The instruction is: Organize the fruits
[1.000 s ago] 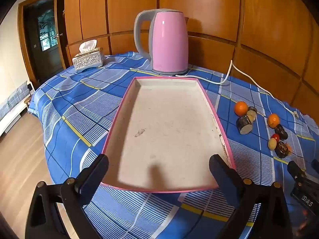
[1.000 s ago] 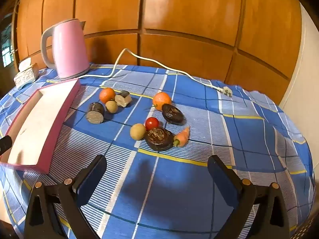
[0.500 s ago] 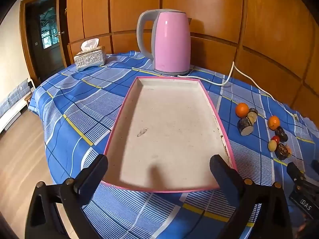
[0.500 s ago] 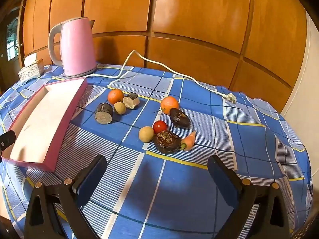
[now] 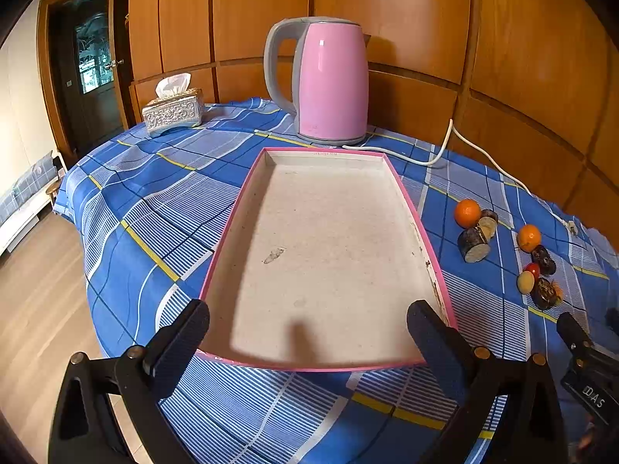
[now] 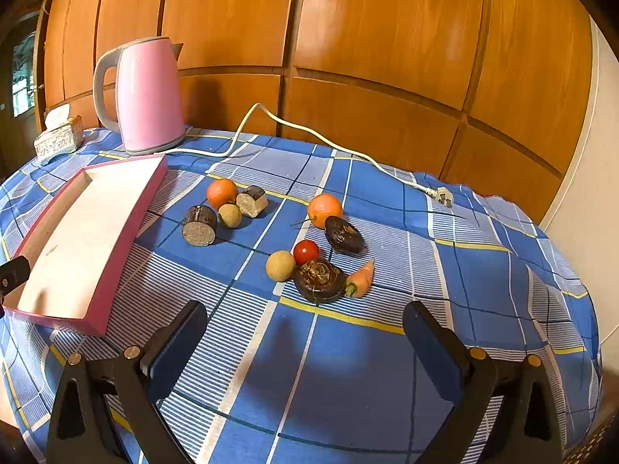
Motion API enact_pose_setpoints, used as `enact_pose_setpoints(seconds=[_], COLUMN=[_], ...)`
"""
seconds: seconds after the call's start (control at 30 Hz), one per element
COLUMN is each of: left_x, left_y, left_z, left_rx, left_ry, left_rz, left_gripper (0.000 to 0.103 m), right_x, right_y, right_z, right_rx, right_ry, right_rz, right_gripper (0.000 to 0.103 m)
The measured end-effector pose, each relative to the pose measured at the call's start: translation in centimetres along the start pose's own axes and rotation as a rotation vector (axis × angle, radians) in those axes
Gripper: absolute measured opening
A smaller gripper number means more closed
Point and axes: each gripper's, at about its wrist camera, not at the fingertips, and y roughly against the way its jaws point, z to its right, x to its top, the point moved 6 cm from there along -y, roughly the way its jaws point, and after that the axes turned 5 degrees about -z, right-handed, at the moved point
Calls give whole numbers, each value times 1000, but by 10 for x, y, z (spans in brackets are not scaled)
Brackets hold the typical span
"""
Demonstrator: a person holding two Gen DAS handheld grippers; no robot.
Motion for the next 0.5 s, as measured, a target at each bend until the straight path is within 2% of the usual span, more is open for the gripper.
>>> enact_pose_setpoints(seconds=[0.5], left_x=[-1], left_y=[-1], left_z=[0], left_rx=[-8], left_ry=[6], left_rz=[-6], left_gripper=[103], right_x=[0], right_y=[2], right_z=[0], right_rx=[7], right_ry=[-9], right_rz=[5], right_gripper=[103])
